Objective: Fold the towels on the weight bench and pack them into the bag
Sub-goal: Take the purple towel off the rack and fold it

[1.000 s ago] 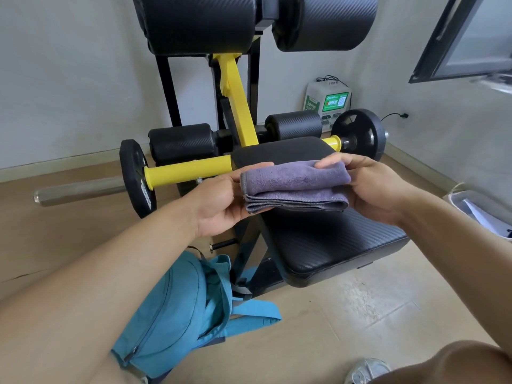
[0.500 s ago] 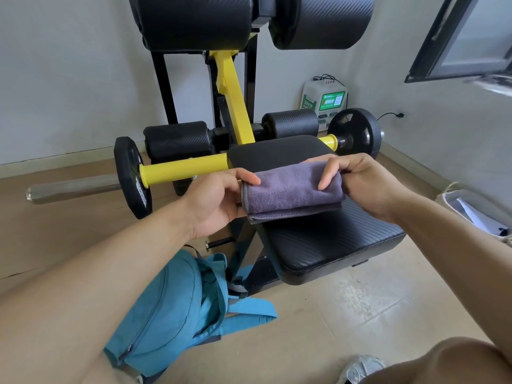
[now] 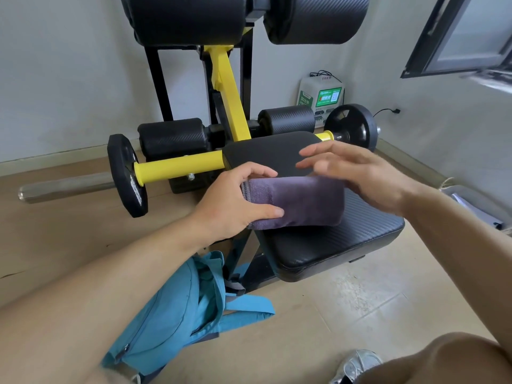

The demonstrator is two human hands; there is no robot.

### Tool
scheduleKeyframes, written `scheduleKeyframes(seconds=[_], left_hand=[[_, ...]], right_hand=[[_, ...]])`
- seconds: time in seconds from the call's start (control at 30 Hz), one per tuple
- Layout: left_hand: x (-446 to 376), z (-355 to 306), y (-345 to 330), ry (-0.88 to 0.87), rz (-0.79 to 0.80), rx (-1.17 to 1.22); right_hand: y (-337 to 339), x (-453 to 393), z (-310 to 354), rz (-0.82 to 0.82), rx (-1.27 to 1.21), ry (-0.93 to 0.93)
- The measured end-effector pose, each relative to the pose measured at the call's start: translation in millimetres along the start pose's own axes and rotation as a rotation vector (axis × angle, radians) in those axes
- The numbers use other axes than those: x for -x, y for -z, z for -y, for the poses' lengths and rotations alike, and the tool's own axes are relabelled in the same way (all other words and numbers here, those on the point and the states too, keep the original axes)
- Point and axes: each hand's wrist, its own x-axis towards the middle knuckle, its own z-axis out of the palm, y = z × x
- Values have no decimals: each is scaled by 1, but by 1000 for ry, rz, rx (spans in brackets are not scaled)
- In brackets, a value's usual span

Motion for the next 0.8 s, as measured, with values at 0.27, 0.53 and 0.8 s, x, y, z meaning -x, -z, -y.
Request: scheduleKeyframes(seconds=[0.27, 0.53, 0.8], left_hand=[[-8, 6, 10, 142, 134, 34], [-10, -1, 23, 123, 283, -82], [15, -16, 25, 193, 304, 138]], right_hand=[[-6, -5, -6, -36, 463, -81], [-19, -9, -5, -200, 20, -35], [-65, -21, 27, -283, -13, 219]])
